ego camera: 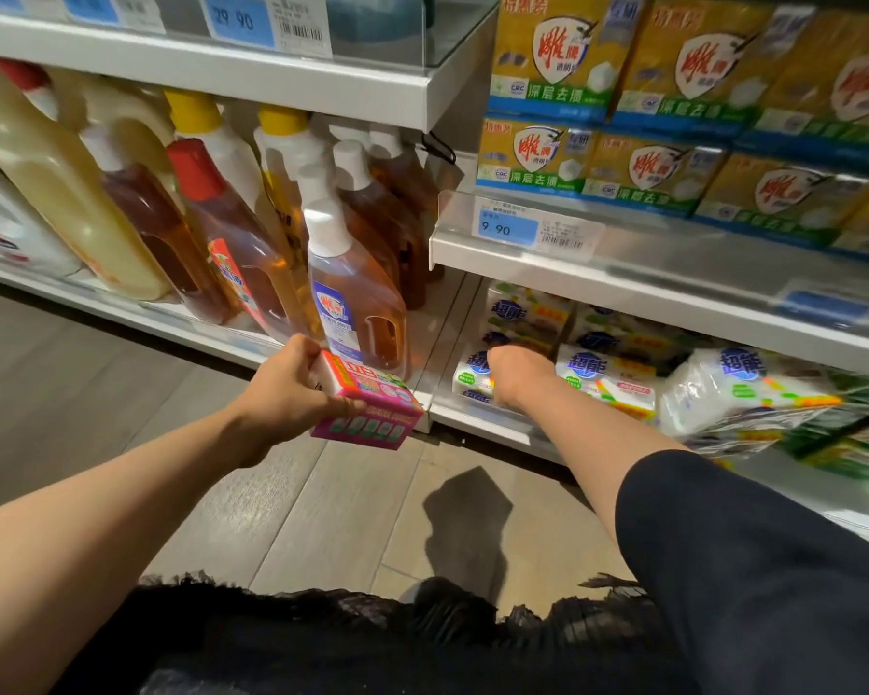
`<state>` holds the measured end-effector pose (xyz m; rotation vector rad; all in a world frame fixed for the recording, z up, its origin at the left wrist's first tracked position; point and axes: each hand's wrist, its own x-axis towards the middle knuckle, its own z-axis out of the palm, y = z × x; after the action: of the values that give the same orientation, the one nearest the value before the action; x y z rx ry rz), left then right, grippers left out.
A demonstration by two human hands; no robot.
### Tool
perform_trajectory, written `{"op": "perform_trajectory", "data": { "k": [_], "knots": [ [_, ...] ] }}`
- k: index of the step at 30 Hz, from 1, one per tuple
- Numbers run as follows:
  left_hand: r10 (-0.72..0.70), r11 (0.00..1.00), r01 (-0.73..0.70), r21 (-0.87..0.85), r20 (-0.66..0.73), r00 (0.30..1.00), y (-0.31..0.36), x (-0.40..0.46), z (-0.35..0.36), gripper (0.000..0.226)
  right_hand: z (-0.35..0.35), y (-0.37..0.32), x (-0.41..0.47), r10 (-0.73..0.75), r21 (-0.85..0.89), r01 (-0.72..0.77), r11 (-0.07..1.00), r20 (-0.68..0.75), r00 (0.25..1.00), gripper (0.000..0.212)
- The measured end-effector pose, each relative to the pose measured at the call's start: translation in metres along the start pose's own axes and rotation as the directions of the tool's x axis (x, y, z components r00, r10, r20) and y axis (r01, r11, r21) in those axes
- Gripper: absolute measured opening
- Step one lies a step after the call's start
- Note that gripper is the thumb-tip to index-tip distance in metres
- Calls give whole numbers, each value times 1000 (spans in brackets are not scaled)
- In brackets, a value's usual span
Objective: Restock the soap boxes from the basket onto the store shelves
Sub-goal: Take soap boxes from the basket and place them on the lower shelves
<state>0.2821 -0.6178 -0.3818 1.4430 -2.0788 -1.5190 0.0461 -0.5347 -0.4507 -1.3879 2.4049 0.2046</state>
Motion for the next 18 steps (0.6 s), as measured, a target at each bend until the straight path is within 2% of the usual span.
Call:
{"op": "perform_trajectory", "data": {
  "k": [4,7,10,14,18],
  "knots": [
    [46,998,-45,-35,36,998,14,-5,-1,55,-7,1,-14,-97,60,100,993,-64,993,25],
    [146,988,-141,-56,93,985,28,-22,-9,56,-19,5,-37,-177,167,201,965,-146,973,47],
    [270,958,-256,-133,104,957,44,-46,-16,59,-48,20,-72,-119,278,187,942,-244,963,44],
    [399,897,-370,-243,83,913,77,-75,-6,61,-91,54,-129,-28,320,139,937,-328,944,40],
    [503,827,-431,-360,133,854,117,-98,31,67,-115,106,-194,62,300,70,951,-408,911,59]
  ]
}}
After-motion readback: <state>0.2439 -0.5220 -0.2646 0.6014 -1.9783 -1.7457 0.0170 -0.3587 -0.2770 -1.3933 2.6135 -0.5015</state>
